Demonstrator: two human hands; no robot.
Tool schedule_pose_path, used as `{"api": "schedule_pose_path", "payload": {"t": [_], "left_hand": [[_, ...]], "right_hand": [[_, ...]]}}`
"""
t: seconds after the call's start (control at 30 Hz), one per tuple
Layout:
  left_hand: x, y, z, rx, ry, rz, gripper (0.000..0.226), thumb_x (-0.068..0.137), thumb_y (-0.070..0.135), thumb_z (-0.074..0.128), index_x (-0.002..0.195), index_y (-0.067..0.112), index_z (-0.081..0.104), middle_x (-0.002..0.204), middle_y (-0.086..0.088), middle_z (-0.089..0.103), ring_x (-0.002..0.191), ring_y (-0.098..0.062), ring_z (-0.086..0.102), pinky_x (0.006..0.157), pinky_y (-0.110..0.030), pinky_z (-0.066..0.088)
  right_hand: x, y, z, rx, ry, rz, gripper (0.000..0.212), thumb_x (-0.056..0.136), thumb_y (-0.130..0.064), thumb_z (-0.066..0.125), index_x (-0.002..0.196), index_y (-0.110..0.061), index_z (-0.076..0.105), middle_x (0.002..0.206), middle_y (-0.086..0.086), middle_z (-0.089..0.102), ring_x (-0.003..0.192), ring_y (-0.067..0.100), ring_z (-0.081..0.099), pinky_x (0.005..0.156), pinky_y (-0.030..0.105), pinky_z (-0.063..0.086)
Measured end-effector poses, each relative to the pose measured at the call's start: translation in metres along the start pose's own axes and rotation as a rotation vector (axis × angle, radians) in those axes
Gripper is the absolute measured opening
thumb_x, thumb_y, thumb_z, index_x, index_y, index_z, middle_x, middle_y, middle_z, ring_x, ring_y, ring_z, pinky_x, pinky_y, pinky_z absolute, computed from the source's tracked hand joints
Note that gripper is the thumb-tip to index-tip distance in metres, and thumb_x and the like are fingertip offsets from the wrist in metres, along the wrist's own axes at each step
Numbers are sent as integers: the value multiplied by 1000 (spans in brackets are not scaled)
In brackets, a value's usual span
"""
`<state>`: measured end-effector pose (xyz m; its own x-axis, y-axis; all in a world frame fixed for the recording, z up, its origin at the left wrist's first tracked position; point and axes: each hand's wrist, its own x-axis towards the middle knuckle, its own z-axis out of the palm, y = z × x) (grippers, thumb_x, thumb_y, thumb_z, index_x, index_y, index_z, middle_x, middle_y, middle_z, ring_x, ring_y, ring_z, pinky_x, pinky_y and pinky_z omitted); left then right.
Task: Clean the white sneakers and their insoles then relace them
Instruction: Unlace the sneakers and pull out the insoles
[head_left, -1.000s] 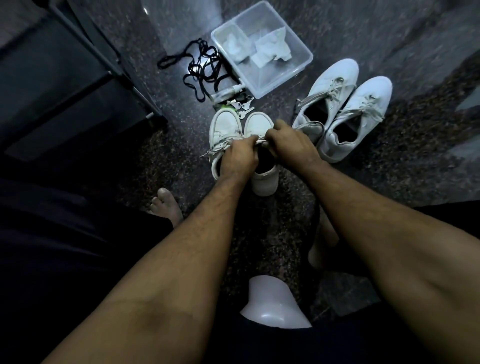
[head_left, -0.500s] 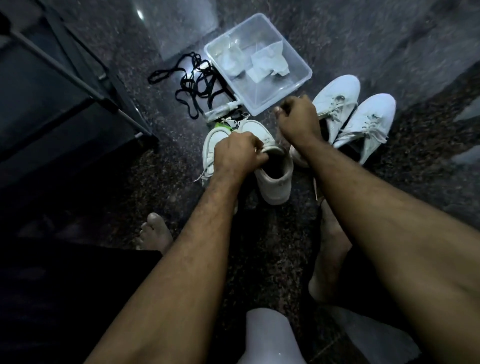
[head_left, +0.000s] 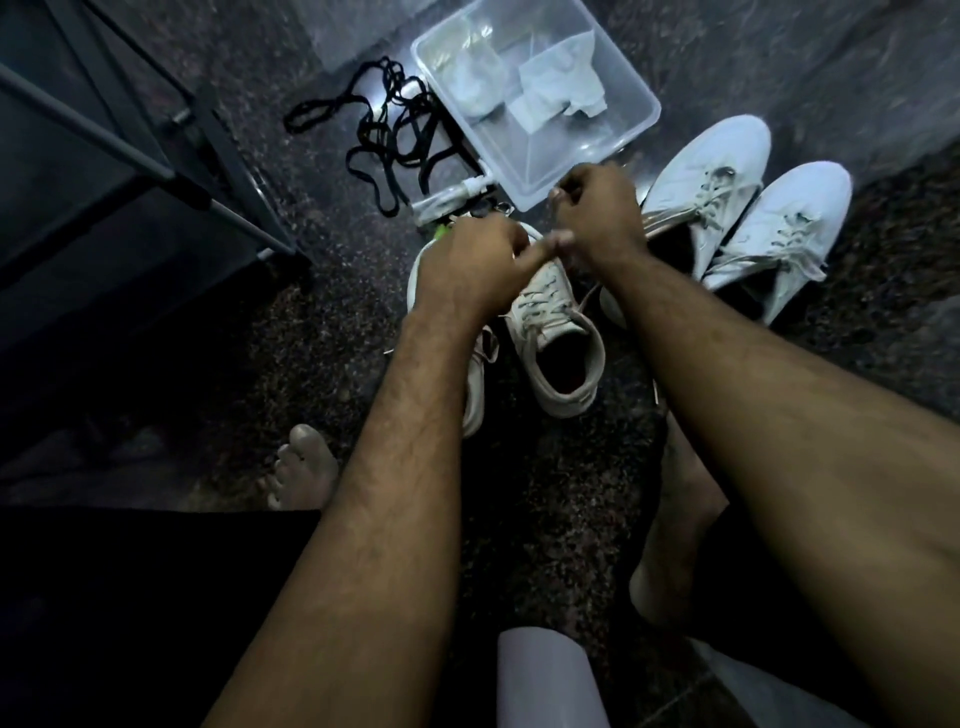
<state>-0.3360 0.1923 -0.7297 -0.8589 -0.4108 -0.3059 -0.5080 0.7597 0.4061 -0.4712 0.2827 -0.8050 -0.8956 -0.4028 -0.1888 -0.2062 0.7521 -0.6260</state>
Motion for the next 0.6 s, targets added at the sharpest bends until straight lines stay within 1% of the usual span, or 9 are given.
{"api": "schedule_pose_path", "payload": {"t": [0.03,0.07,0.1,0.17,0.27,0.37,0.47,0.53,0.6], "left_hand": [[4,0,-3,-46,81,-17,64,88,77,45,69,17,60,66,1,62,73,-25,64,61,-34,48],[8,0,-4,-85,141,-20,55,91,70,47,74,20,62,69,3,64,75,-24,66,64,-35,51],[12,-2,-5,-107,176,-18,46,91,65,51,82,23,67,73,4,68,76,-22,68,68,-37,55],[19,-8,-3,-149,195,-24,34,90,58,56,96,28,72,80,9,72,78,-15,70,73,-39,58],[30,-13,5,-219,195,-49,28,89,53,59,101,31,72,87,12,73,84,-11,68,75,-40,58],[39,-15,10,-266,194,-65,26,90,50,61,105,32,72,94,13,72,86,-10,67,77,-37,57],[48,-13,15,-330,188,-77,22,91,48,62,105,34,72,92,15,71,84,-7,66,75,-34,56],[55,-13,17,-389,196,-88,21,91,47,62,105,35,72,89,15,72,84,-7,66,76,-36,57],[62,-14,18,-463,207,-101,20,90,45,62,104,35,72,86,14,73,81,-6,68,75,-39,59]], "right_hand": [[3,-2,-1,7,9,-5,19,86,-33,60,93,-19,71,103,7,66,91,22,66,83,38,55],[7,-4,-2,0,23,-13,16,88,-31,61,94,-20,70,107,7,64,92,22,65,84,38,55],[10,-6,-3,-29,40,-29,13,90,-29,61,96,-21,70,112,6,60,94,22,64,86,38,54],[24,-11,-5,-113,81,-79,16,93,-27,61,104,-18,68,122,7,53,105,23,59,92,37,50],[51,-19,-10,-255,98,-136,25,96,-31,57,115,-18,66,130,9,50,123,30,47,100,45,44],[81,-25,-10,-467,-7,-141,33,97,-36,53,125,-23,65,139,9,47,130,32,39,106,45,36],[105,-25,-6,-622,-119,-150,41,97,-46,48,133,-29,58,149,9,39,136,34,33,108,47,28],[118,-23,-1,-672,-157,-155,45,97,-50,46,136,-30,54,150,10,39,136,35,32,108,50,27],[125,-21,6,-696,-186,-129,48,96,-53,44,136,-28,54,146,10,44,135,36,33,107,51,26]]}}
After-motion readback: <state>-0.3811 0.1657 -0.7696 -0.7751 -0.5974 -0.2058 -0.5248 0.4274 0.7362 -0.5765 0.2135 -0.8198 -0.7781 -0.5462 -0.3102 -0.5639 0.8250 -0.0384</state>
